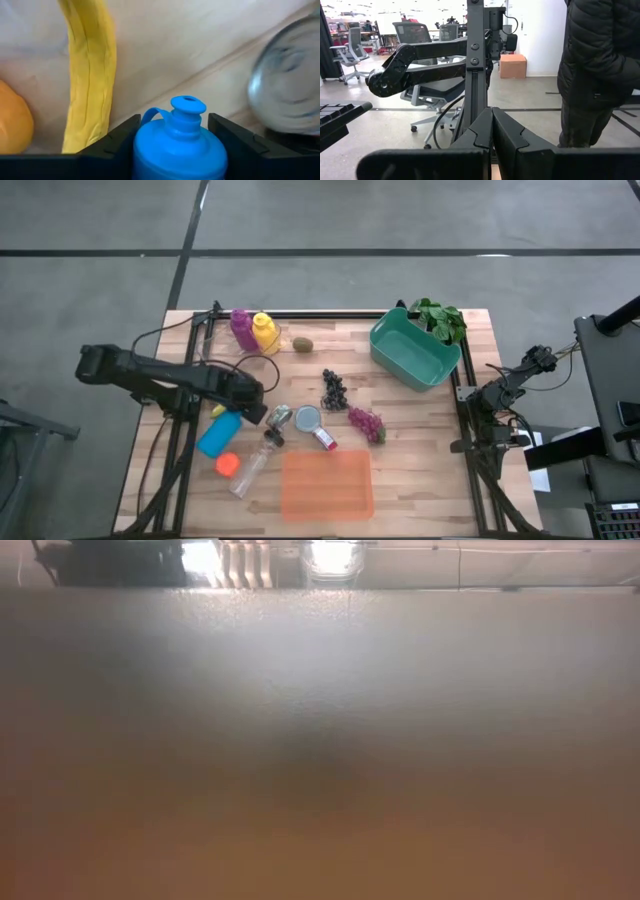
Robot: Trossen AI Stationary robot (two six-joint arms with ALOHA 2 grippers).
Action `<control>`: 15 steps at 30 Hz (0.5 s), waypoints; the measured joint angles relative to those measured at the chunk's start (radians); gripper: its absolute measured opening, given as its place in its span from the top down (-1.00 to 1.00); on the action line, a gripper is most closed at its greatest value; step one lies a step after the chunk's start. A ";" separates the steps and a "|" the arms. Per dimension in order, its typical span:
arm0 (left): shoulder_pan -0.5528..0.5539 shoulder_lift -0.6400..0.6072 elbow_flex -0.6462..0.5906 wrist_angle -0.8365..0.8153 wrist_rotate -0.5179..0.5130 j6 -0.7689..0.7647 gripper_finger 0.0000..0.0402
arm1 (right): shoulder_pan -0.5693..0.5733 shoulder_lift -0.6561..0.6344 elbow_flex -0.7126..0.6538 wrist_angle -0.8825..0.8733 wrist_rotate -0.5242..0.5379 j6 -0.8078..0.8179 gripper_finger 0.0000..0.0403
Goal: Pick & Place Food Item
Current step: Put the blue water bottle into the transparent bin
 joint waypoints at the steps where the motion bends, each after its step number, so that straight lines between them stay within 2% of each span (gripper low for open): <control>1: -0.005 -0.011 0.017 -0.009 -0.017 0.006 -0.07 | 0.000 0.000 0.000 0.000 0.000 0.000 0.96; 4: -0.033 -0.047 0.072 -0.021 -0.085 0.022 -0.09 | 0.000 0.000 0.000 0.000 0.000 0.000 0.96; 7: -0.084 -0.080 0.126 -0.021 -0.208 0.021 -0.07 | 0.000 0.000 0.000 0.000 0.000 0.000 0.96; 15: -0.328 -0.115 0.191 0.061 -0.710 0.022 -0.06 | 0.000 0.000 0.000 0.000 0.000 0.000 0.96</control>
